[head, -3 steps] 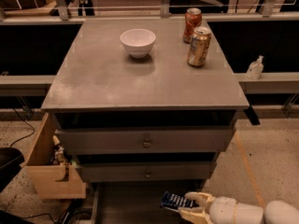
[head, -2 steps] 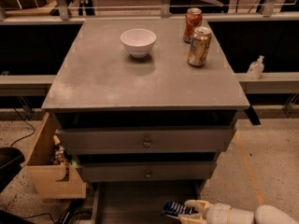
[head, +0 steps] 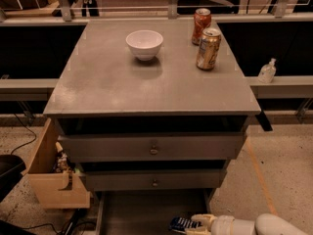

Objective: Place rxbar blueberry into bottom drawer

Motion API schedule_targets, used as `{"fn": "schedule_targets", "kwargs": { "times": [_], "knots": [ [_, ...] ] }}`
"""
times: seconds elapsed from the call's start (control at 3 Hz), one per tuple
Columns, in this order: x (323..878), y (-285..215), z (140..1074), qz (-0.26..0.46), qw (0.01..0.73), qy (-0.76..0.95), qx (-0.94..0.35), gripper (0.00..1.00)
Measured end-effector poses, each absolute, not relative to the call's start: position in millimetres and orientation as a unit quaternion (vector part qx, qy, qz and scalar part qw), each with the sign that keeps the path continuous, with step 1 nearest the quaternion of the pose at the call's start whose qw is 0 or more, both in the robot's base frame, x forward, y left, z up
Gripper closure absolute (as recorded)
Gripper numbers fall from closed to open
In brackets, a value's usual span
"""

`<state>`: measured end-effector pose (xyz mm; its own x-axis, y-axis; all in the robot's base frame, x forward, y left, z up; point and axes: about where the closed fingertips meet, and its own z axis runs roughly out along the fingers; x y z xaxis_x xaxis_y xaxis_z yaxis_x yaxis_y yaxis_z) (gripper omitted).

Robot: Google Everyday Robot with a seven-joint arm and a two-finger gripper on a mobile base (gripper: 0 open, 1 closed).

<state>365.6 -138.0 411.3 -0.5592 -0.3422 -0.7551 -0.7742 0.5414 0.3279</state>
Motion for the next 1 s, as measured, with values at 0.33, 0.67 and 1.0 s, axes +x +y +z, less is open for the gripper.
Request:
{"fn": "schedule_targets", "kwargs": {
  "times": [0.33, 0.67, 1.0],
  "knots": [
    [365.6, -138.0, 411.3, 0.335, 0.322, 0.817, -0.342, 1.00],
    [383.2, -124.5, 377.9, 0.338, 0.312, 0.822, -0.335, 1.00],
    [415.4, -102.7, 321.8, 0.345, 0.316, 0.822, -0.325, 1.00]
  ]
}}
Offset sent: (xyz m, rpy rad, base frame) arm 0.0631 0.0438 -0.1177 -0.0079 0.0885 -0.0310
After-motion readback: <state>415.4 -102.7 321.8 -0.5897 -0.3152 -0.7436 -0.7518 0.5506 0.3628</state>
